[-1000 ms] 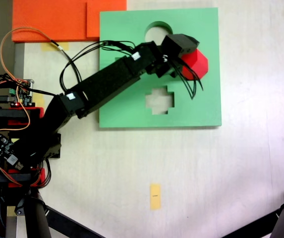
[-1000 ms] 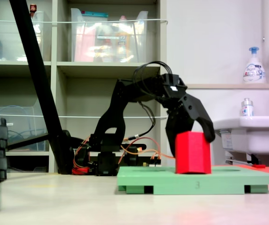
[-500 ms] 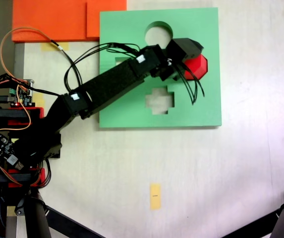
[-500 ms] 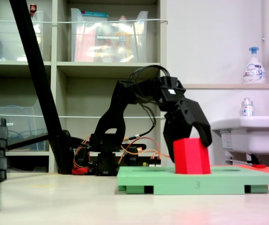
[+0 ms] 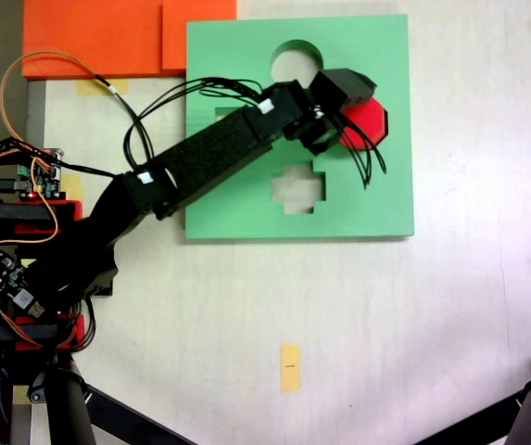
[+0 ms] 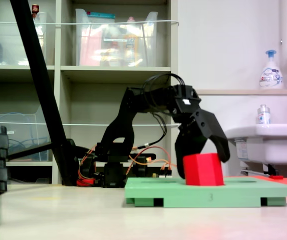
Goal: Put the octagonal pillar block into the corresponding hole
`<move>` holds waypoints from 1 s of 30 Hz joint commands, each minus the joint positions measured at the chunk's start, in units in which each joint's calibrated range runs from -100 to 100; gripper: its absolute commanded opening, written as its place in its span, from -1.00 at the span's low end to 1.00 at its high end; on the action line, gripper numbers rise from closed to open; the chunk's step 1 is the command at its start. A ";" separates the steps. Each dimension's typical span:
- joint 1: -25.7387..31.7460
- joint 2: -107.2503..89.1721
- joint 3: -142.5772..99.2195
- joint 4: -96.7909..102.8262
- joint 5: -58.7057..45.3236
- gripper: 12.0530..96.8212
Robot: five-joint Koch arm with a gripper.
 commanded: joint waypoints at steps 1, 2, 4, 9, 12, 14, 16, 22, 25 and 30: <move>0.10 -3.42 3.57 -2.61 -0.44 0.54; 0.10 -4.12 3.57 -3.18 -0.93 0.54; 0.15 -5.38 4.27 -5.59 -2.49 0.54; 0.24 -9.15 5.17 -6.75 -7.08 0.54; 0.24 -11.66 5.67 -6.75 -8.60 0.54; 0.20 -12.22 6.16 -6.75 -8.94 0.54; 0.20 -13.20 6.86 -6.75 -9.87 0.54; 1.32 -26.74 6.86 -16.95 -18.56 0.54; 1.56 -35.96 6.66 -27.16 -29.06 0.53; 0.05 -51.60 6.56 -41.61 -42.83 0.39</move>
